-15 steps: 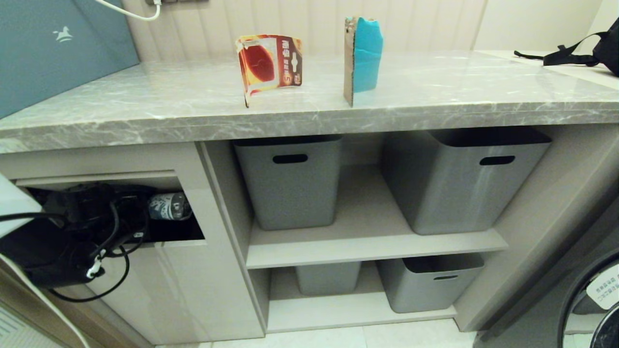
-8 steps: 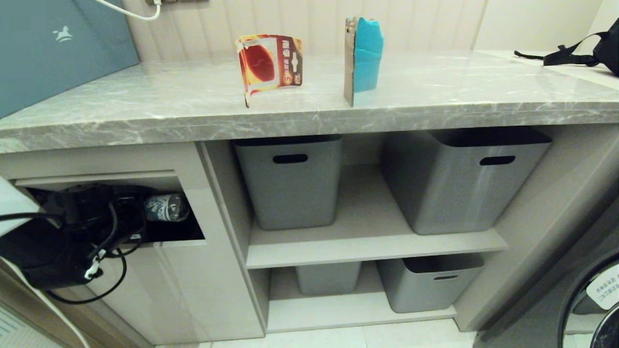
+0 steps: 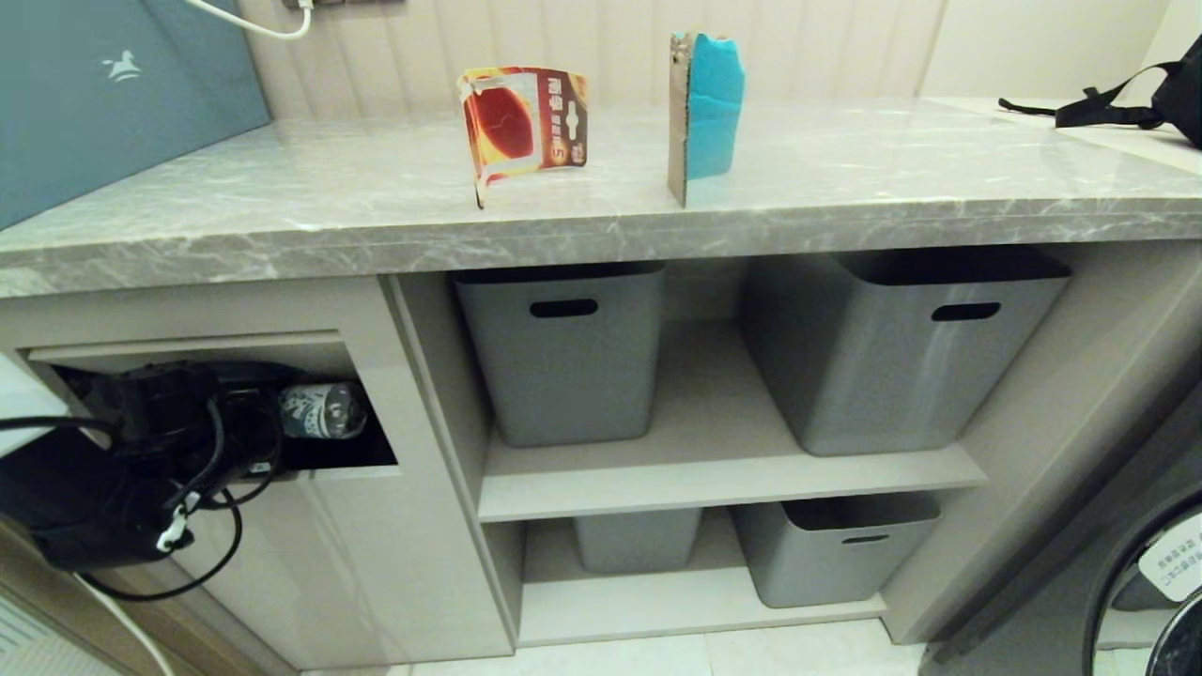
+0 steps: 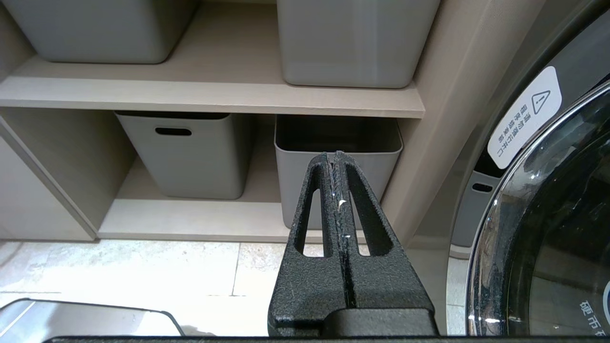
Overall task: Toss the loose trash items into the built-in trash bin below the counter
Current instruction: Put the garbage in the trash can
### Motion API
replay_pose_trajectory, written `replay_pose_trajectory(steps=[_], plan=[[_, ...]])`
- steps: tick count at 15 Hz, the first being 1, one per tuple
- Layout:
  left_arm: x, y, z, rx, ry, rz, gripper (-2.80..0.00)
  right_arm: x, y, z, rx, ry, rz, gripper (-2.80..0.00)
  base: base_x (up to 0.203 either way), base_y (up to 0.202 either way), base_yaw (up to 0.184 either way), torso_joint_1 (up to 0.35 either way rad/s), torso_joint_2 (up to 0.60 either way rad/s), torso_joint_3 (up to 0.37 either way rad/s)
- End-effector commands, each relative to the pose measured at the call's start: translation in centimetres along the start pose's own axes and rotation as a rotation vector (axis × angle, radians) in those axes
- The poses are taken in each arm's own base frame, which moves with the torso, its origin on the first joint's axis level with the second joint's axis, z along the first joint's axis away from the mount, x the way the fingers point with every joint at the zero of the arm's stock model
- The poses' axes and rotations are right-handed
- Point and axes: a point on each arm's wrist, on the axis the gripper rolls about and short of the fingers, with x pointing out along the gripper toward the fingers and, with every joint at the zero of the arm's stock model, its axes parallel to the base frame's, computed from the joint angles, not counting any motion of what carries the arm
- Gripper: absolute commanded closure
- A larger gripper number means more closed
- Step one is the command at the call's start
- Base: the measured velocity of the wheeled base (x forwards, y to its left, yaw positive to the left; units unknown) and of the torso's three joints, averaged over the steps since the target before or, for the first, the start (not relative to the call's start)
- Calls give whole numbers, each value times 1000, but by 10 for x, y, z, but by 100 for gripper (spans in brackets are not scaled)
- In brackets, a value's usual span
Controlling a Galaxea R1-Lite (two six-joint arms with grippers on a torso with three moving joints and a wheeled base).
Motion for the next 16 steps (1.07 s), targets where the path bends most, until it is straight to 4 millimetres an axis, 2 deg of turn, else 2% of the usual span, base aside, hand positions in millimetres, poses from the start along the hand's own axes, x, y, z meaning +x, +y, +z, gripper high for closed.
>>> replay_pose_trajectory(steps=[1, 11, 16], plan=[[-1, -4, 0, 20, 6, -20, -280, 0, 0, 0, -1, -2, 0, 0, 0, 0, 0, 0, 0, 0], [-10, -12, 1, 15, -30, -33, -280, 0, 0, 0, -1, -2, 2, 0, 0, 0, 0, 0, 0, 0], [-51, -20, 2, 16, -72, -32, -280, 0, 0, 0, -1, -2, 2, 0, 0, 0, 0, 0, 0, 0]])
